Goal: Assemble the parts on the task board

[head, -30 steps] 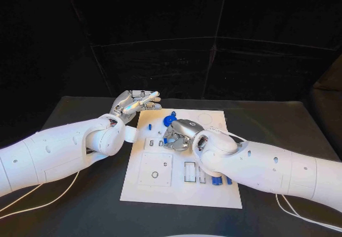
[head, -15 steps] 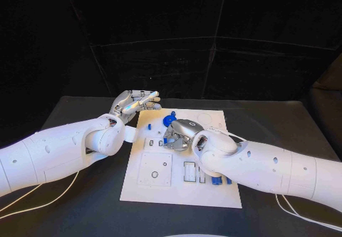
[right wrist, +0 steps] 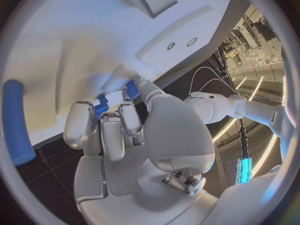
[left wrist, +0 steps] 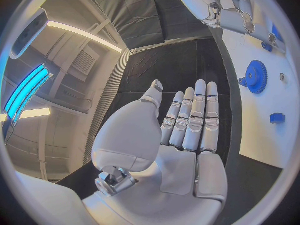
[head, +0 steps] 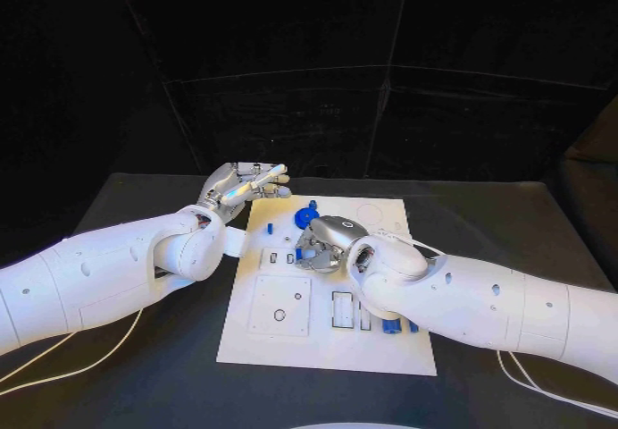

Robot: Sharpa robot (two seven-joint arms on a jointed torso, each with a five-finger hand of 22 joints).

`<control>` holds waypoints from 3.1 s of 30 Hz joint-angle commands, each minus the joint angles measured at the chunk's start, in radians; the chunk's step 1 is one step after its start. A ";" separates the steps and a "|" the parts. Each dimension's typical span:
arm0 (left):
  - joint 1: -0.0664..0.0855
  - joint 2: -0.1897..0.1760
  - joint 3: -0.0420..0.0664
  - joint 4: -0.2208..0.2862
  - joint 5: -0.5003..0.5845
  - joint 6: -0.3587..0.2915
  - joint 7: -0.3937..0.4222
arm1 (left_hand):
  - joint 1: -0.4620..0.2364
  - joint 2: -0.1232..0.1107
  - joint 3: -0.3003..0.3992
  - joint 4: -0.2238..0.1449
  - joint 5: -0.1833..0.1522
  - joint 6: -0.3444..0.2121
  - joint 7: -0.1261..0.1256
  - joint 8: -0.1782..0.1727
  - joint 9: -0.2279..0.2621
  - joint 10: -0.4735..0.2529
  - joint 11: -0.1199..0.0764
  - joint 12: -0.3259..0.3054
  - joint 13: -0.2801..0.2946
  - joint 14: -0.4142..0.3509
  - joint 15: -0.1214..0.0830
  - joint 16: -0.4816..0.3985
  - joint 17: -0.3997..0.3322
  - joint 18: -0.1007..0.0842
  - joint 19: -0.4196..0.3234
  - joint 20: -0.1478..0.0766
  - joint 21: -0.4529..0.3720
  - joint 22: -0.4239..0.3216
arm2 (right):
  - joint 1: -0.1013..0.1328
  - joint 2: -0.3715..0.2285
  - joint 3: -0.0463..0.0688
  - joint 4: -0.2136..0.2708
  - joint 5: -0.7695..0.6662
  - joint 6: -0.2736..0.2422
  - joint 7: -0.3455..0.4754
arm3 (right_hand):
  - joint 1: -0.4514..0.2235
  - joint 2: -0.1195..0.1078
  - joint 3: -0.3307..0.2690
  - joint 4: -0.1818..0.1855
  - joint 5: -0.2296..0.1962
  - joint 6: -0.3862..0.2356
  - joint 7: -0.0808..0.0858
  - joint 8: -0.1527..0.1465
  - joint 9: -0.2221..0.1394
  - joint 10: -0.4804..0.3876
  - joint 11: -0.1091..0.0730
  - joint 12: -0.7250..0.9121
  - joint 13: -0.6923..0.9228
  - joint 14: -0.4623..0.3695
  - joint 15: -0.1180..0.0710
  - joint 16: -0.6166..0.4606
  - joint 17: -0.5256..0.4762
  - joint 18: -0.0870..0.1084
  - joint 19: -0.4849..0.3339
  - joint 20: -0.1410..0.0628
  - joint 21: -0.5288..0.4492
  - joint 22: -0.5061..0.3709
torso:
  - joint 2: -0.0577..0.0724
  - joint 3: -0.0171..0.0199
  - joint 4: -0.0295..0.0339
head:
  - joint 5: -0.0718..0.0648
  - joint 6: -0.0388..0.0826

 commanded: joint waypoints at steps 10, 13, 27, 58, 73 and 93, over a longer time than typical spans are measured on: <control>0.002 -0.001 0.001 0.001 0.001 0.006 0.003 | 0.001 0.007 0.000 -0.006 0.004 0.005 0.001 -0.005 0.000 0.006 0.002 -0.007 0.000 0.001 0.003 -0.006 0.001 0.014 0.000 0.004 -0.004 -0.001 | -0.002 0.001 -0.003 -0.008 -0.003 -0.005 -0.018 | -0.021 -0.034 -0.037 0.007 -0.013 -0.060 0.012 -0.017 -0.001 -0.025 0.015 -0.033 -0.027 0.074 0.014 -0.002 0.108 -0.014 -0.001 0.016 -0.007 -0.007 | 0.000 0.0005 0.0001 | 0.000 -0.001; 0.002 -0.001 0.001 0.000 0.001 0.006 0.003 | 0.001 0.007 0.000 -0.006 0.004 0.005 0.001 -0.005 0.000 0.006 0.002 -0.007 0.000 0.001 0.003 -0.006 0.001 0.014 0.000 0.004 -0.004 -0.001 | -0.002 0.001 -0.003 -0.007 -0.002 -0.028 -0.016 | -0.037 -0.049 -0.068 0.019 -0.021 -0.091 0.017 -0.017 0.000 -0.034 0.020 -0.042 -0.037 0.073 0.019 -0.002 0.107 -0.013 -0.003 0.020 -0.009 -0.010 | 0.000 0.0007 -0.0003 | 0.000 0.000; 0.002 -0.004 0.001 -0.004 -0.048 -0.008 -0.044 | -0.009 0.011 -0.004 -0.013 0.004 0.026 -0.014 -0.005 0.000 0.027 -0.011 -0.010 0.000 0.052 -0.013 0.007 0.018 0.016 0.046 -0.011 0.015 0.003 | -0.002 -0.031 -0.003 0.034 0.012 -0.163 0.097 | -0.022 -0.055 -0.184 0.068 0.005 -0.163 0.035 -0.011 0.002 -0.051 0.037 -0.053 -0.053 0.073 0.033 -0.002 0.108 -0.012 -0.004 0.034 -0.011 -0.014 | -0.001 0.0010 -0.0001 | 0.001 0.000; 0.069 0.010 0.002 -0.015 -0.826 0.328 -0.877 | -0.159 0.001 -0.207 0.201 0.002 0.139 -0.179 0.310 0.233 0.335 -0.192 1.029 0.985 0.480 -0.207 1.402 1.404 -0.085 0.526 -0.214 1.030 1.012 | 0.123 -0.423 0.026 0.233 0.467 -0.147 0.338 | 0.028 -0.006 -0.225 0.073 0.060 -0.103 0.016 0.032 0.009 -0.039 0.020 -0.037 -0.044 0.070 0.020 -0.009 0.096 -0.010 -0.009 0.024 -0.014 -0.022 | -0.049 0.0199 -0.0111 | 0.021 -0.012; 0.132 0.136 -0.005 -0.078 -0.939 0.438 -1.014 | -0.179 0.016 -0.283 0.208 0.000 0.083 -0.195 0.450 0.372 0.356 -0.211 1.111 1.079 0.481 -0.224 1.405 1.408 -0.105 0.571 -0.227 1.091 1.120 | 0.128 -0.410 0.027 0.205 0.473 -0.136 0.282 | 0.021 -0.012 -0.240 0.076 0.062 -0.102 0.014 0.034 0.008 -0.039 0.019 -0.039 -0.046 0.068 0.019 -0.013 0.087 -0.009 -0.013 0.023 -0.019 -0.032 | -0.054 0.0237 -0.0114 | 0.027 -0.020; 0.142 0.231 -0.023 -0.156 -0.994 0.544 -1.032 | -0.171 0.041 -0.291 0.205 0.000 0.061 -0.198 0.482 0.412 0.360 -0.213 1.121 1.091 0.481 -0.226 1.405 1.408 -0.107 0.575 -0.229 1.097 1.134 | 0.128 -0.392 0.027 0.190 0.473 -0.134 0.261 | 0.026 -0.006 -0.248 0.078 0.083 -0.097 0.012 0.038 0.007 -0.038 0.016 -0.041 -0.049 0.067 0.017 -0.016 0.081 -0.007 -0.016 0.020 -0.023 -0.041 | -0.054 0.0210 -0.0118 | 0.025 -0.036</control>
